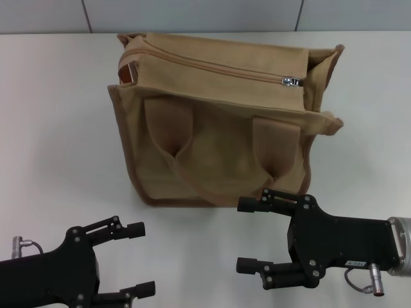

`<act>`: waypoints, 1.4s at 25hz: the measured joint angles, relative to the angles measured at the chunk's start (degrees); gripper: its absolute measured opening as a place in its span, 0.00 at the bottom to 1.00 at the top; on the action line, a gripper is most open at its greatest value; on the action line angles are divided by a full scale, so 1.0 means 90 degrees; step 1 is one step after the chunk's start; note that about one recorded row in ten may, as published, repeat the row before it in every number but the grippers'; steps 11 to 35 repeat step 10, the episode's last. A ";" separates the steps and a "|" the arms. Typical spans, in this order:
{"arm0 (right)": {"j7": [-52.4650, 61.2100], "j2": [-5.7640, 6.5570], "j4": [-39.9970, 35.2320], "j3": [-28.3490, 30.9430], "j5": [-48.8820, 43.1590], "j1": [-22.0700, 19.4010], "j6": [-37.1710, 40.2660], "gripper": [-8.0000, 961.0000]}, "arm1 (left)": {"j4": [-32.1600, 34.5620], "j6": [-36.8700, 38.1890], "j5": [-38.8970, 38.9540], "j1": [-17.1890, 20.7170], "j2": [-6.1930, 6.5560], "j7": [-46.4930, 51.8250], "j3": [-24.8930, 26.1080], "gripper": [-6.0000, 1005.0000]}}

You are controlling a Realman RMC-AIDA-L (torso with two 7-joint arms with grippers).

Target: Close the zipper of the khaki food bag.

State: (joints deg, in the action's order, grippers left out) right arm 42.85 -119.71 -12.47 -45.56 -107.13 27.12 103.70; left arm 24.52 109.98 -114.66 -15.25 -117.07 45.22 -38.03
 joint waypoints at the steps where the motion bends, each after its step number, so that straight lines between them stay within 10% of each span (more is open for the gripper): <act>1: 0.0000 0.0000 0.0000 0.0000 0.0000 0.0001 -0.0002 0.78 | 0.0000 0.0000 0.0006 0.0003 0.0000 0.0000 0.0002 0.83; 35: 0.0012 0.0000 -0.0002 -0.0004 0.0000 0.0000 -0.0023 0.87 | 0.0000 -0.0039 -0.0009 -0.0049 -0.0019 -0.0014 -0.0002 0.83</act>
